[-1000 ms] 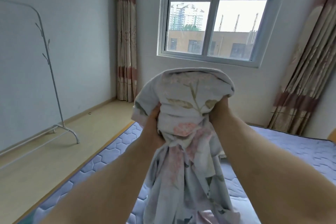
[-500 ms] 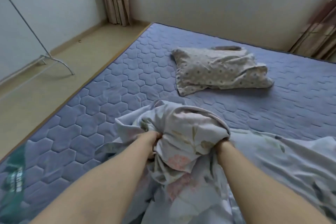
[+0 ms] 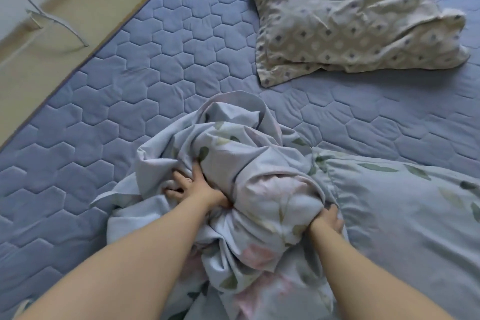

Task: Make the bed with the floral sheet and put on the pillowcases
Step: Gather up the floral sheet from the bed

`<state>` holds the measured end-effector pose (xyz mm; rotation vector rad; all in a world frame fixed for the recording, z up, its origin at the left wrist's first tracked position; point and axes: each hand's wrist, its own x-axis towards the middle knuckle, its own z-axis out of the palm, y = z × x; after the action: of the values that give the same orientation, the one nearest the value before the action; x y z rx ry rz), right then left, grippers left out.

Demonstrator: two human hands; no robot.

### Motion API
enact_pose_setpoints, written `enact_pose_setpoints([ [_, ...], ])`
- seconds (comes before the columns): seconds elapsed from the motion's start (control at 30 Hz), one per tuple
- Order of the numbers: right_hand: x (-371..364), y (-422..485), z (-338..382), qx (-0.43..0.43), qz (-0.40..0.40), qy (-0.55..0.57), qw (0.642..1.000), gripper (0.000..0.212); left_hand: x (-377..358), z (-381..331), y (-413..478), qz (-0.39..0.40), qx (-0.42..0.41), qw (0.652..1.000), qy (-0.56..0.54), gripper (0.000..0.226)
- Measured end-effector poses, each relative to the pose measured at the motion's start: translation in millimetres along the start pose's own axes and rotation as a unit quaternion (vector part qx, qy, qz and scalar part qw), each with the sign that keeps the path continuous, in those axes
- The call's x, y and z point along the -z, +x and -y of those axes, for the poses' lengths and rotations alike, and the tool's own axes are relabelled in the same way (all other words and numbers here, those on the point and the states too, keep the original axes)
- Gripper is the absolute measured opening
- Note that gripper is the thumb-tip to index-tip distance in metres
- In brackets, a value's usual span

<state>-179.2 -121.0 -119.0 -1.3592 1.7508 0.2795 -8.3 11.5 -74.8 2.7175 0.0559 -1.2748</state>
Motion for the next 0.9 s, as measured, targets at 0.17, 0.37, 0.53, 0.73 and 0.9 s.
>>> enact_pose_setpoints([
  [0.17,-11.1,32.9,-3.0,0.1,-0.064,-0.14,0.983,0.065,-21.7,13.5,35.7,0.005,-0.001,1.0,-0.028,0.137],
  [0.37,-28.9,39.3,0.3,0.242,0.019,-0.128,0.962,0.024,-30.0,33.9,54.6,-0.026,-0.047,0.994,-0.091,0.131],
  [0.53,-23.4,36.7,0.9,0.156,0.033,-0.184,0.97,0.048,-20.9,44.3,50.5,-0.039,-0.093,0.984,-0.145,0.114],
  [0.73,-14.4,38.4,2.8,0.068,0.051,-0.022,0.996,0.058,-19.1,43.3,46.1,-0.032,-0.065,0.99,-0.122,0.115],
  [0.9,-24.9,24.5,-3.5,0.074,0.033,0.028,0.996,0.037,-13.9,49.2,42.0,0.003,-0.06,0.981,-0.183,0.107],
])
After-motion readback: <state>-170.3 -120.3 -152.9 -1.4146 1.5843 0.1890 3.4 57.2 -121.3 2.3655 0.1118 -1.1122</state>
